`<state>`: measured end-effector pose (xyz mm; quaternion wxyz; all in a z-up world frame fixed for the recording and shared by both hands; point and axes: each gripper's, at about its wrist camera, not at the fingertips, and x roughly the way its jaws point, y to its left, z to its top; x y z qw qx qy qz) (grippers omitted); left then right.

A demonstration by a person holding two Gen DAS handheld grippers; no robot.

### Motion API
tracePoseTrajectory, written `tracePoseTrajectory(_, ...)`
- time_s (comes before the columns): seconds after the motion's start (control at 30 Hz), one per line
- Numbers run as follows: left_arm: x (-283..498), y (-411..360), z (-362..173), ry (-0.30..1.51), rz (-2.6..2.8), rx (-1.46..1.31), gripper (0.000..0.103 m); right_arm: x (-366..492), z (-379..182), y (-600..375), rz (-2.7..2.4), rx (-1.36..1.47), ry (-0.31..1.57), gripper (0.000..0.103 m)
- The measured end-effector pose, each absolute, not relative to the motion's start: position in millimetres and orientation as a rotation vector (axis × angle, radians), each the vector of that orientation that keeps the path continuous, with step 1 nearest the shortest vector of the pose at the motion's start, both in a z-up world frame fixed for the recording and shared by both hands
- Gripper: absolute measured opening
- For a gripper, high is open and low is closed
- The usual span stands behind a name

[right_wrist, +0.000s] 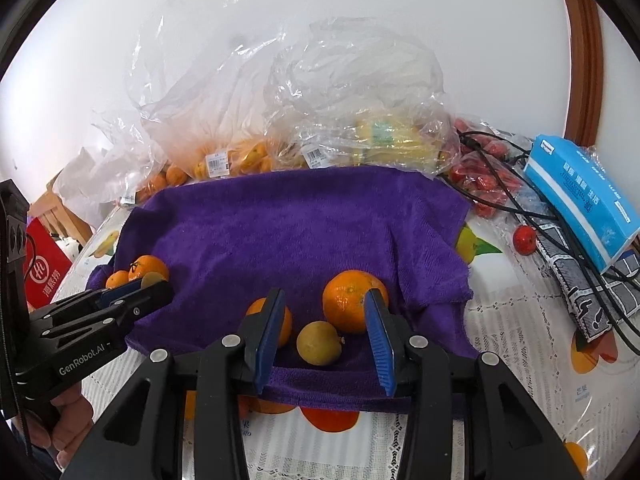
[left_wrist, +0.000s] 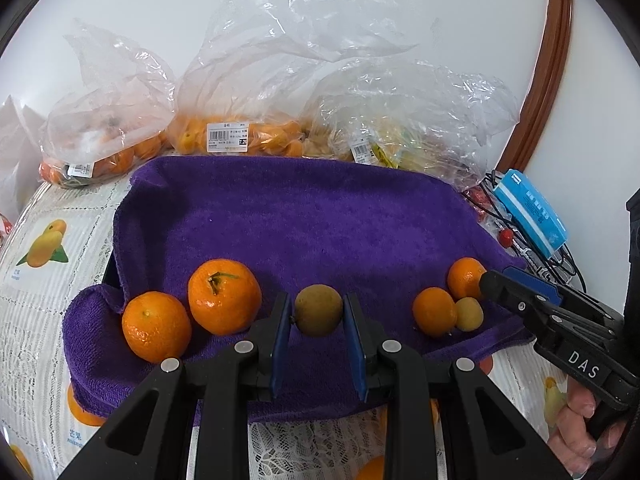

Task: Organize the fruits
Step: 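Lower and open the right tool on the towel while the left tool releases its fruit, then withdraw both open tools back toward the fruits on the tablecloth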

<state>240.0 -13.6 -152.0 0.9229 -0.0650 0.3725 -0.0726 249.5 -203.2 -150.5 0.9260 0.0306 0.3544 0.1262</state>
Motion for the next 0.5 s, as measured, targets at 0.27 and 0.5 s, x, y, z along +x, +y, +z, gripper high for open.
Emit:
tracePoseTrajectory(0.27, 236, -8, -145, 0.764, -0.175, -0.160, 0.031, 244, -147, -201, 0.279, 0.073, 0.714, 0.041)
tracePoseTrajectory(0.5, 229, 8, -137, 0.744, -0.142, -0.198, 0.032, 236, -143, -196, 0.282, 0.040, 0.694, 0.041)
